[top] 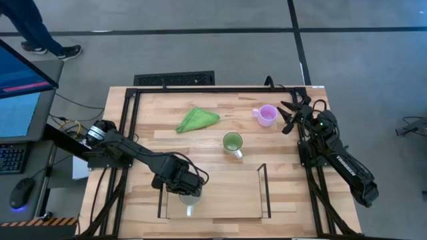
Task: Stack small to large cups/mugs on shelf
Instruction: Put the light green mug on the shelf, then put the green mug on the shelf
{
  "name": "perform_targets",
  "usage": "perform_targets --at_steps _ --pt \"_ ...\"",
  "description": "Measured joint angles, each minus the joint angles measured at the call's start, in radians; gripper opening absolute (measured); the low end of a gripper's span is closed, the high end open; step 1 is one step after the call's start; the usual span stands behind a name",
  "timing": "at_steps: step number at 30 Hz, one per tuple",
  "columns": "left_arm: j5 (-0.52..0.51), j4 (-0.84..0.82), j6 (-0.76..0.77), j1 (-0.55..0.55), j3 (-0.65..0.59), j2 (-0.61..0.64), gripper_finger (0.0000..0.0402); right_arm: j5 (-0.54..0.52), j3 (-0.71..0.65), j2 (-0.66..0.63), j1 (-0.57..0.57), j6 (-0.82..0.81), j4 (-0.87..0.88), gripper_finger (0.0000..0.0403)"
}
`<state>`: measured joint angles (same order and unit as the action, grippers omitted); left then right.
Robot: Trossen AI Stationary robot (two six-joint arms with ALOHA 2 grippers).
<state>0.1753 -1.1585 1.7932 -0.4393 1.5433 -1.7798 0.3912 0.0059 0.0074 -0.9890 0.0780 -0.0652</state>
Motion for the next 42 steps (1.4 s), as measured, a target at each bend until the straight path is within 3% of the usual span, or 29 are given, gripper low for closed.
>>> perform_targets --at_steps 12,24,30,39,42 --pt "0.001 0.002 0.001 0.0 0.0 0.0 0.0067 0.0 0.0 0.0 0.0 0.0 0.0 0.0177" --pt "0.001 0.003 -0.015 0.0 0.0 0.0 0.0149 0.0 0.0 0.0 0.0 0.0 0.0 0.0177" --pt "0.0 0.01 -0.003 0.001 0.0 0.039 0.0166 0.0 0.0 0.0 0.0 0.0 0.0 0.0177" --pt "-0.103 0.018 0.005 0.002 0.0 0.141 0.0167 0.0 0.0 0.0 0.0 0.0 0.0 0.0177" --pt "-0.191 0.017 -0.019 0.001 0.0 0.184 0.0167 0.0 0.0 0.0 0.0 0.0 0.0 0.0177"
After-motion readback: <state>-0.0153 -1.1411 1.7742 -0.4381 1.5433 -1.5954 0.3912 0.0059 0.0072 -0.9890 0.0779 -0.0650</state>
